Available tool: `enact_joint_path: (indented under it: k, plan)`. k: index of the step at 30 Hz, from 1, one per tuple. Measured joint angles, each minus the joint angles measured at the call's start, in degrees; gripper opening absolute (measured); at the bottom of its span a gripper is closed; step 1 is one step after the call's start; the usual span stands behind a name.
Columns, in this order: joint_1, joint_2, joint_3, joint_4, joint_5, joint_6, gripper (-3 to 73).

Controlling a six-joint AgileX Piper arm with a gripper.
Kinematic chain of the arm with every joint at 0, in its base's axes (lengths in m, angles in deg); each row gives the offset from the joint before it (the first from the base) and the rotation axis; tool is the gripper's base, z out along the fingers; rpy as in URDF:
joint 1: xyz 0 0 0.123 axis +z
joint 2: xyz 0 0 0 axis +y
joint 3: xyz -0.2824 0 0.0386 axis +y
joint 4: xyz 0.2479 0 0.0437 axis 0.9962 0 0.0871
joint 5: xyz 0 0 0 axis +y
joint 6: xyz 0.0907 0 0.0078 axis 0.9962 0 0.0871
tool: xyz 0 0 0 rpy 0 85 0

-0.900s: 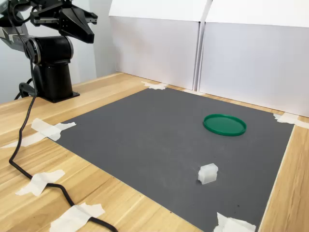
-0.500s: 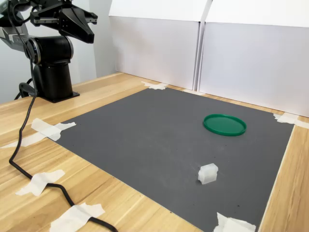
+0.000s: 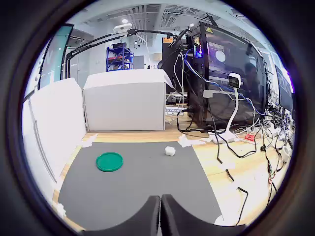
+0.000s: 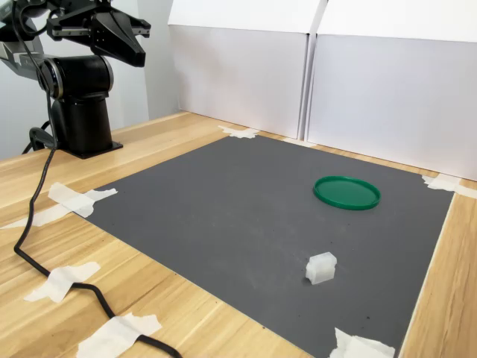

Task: Grasp a white terminal and put it on the green lid.

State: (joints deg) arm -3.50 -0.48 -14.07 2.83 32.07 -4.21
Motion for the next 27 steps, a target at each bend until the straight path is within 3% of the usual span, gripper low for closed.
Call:
enact_joint_path:
  k: [12,23,27]
  plan:
    - [0.0,8.6,-1.3,-0.2,-0.1,-2.4,-1.6]
    - [0.0,29.6,-13.7,-0.2,0.5,-3.6,-1.6]
    - [0.0,37.6,-18.7,-0.4,3.9,-3.7,-1.6]
